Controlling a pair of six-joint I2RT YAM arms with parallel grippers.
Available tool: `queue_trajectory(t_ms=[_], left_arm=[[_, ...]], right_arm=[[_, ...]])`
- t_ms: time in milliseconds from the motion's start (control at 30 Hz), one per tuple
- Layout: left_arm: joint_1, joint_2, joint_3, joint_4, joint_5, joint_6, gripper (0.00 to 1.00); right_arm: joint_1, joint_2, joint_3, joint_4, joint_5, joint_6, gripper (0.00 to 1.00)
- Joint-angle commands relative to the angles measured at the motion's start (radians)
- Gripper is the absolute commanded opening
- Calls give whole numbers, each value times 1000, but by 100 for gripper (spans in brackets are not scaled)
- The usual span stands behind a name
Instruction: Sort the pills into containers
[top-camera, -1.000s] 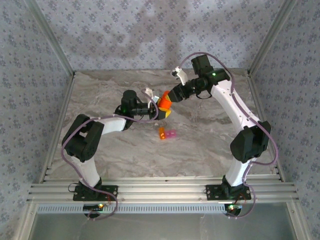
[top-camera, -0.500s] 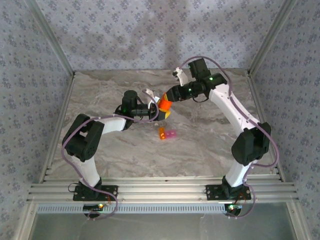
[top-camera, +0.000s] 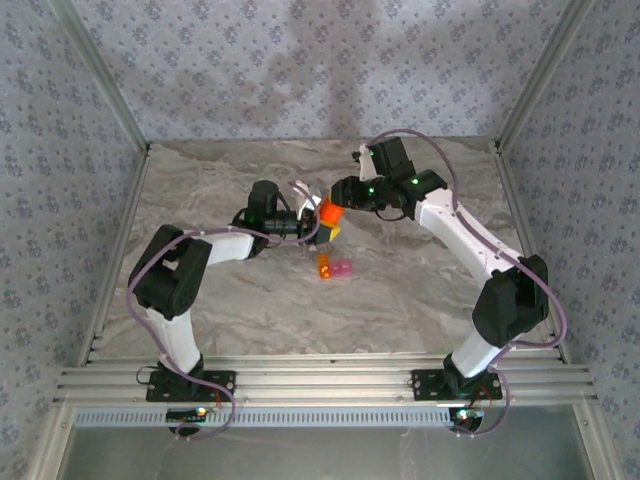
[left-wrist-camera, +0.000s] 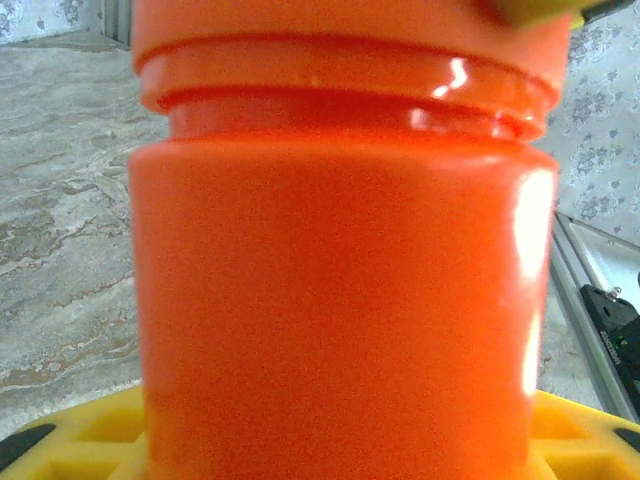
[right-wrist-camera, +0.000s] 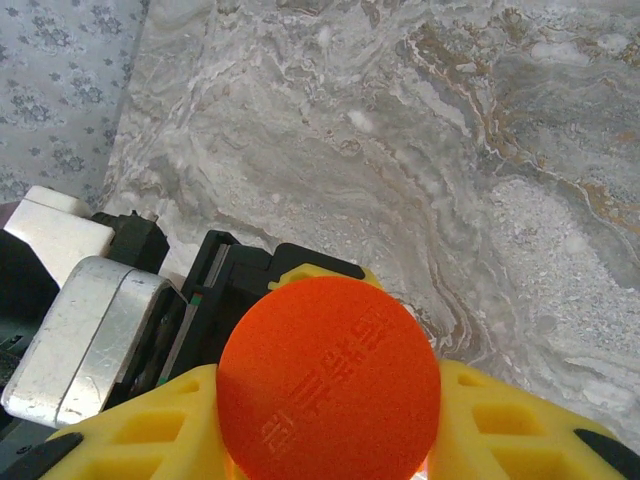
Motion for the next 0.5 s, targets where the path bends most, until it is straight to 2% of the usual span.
queue_trajectory(t_ms=[0, 133, 233, 300, 467], left_arm=[[-13, -9, 70, 93, 26, 16, 0], [-13, -1, 73, 97, 26, 12, 0], [-13, 2, 73, 101, 25, 10, 0], [-14, 5, 73, 103, 25, 10, 0], [-12, 0, 65, 104, 26, 7, 0]], right_arm=[[18, 7, 4, -31, -46, 37, 39], [-14, 1, 47, -45, -73, 18, 46], [-47, -16, 82, -47, -105, -5, 64], [-69, -32, 99, -48, -133, -20, 70], [-112, -66, 120, -114, -175, -102, 76]])
